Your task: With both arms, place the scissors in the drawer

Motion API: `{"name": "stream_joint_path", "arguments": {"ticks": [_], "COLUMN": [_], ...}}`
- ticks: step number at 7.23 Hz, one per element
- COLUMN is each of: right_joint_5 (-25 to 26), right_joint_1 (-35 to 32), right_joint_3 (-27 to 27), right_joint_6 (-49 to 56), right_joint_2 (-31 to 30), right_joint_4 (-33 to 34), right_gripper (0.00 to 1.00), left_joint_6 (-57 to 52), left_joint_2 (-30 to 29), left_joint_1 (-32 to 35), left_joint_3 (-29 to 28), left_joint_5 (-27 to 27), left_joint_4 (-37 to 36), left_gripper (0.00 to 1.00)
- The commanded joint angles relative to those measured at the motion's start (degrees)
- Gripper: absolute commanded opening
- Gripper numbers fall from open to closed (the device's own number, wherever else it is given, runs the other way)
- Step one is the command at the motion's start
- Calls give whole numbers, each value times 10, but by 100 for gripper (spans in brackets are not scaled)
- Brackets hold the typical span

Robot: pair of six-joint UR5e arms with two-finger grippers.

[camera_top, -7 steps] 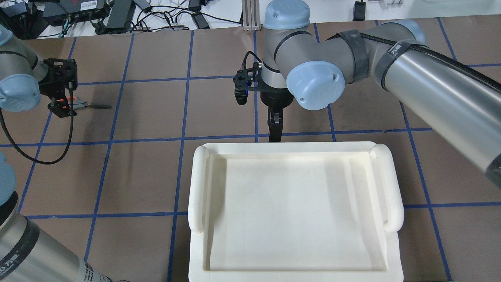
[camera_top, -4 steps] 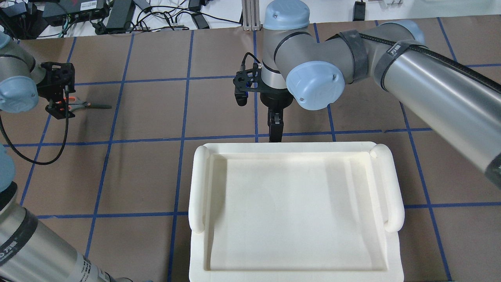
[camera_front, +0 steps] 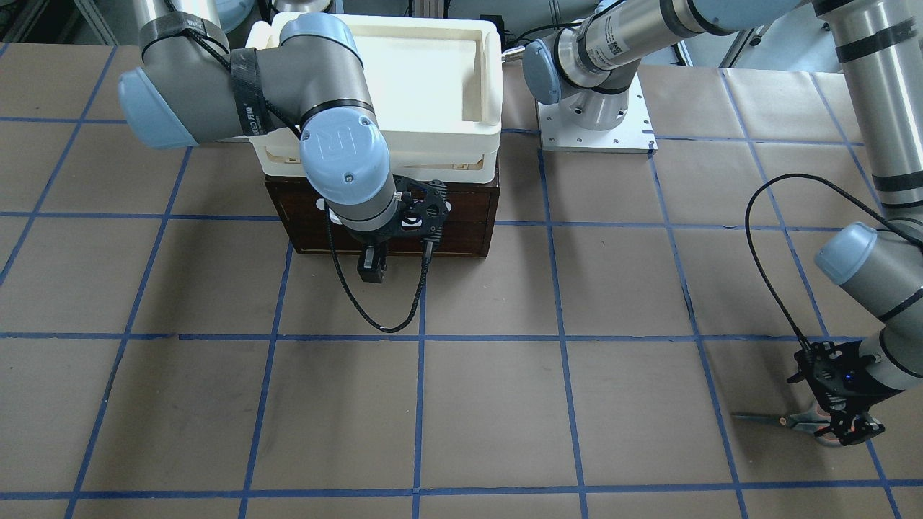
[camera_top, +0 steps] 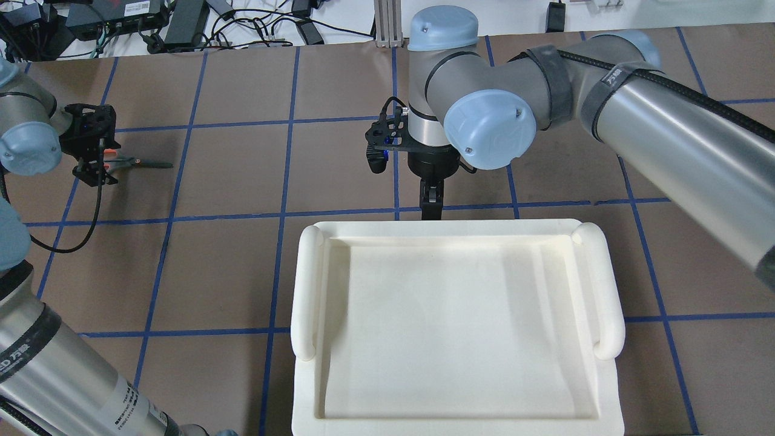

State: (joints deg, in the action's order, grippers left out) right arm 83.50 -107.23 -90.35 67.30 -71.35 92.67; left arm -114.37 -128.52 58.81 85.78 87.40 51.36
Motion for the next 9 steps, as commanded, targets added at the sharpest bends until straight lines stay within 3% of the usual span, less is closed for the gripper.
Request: {"name": "stream_joint_path", "arguments": {"ticks": [1,7,8,9], "right_joint_5": [3,13,15,14], "right_joint_1": [0,-2,-2,-2], "right_joint_3": [0,-6,-6,-7], "right_joint_6": [-5,-4,-4,-3], "right_joint_2": [1,3,3,5], "right_joint_4": [-8,-28,-28,-24], "right_gripper": [100,100,100,100], "left_joint_6": [-25,-29,-31,-33], "left_joint_2": [-11,-21,-25,-25], "left_joint_1": [2,6,6,6], "left_joint_3": [-9,-16,-16,-16], "left_joint_5": [-1,-15,-14,-14], "left_joint_4": [-1,-2,-3,-6], "left_gripper": [93,90,80,79]}}
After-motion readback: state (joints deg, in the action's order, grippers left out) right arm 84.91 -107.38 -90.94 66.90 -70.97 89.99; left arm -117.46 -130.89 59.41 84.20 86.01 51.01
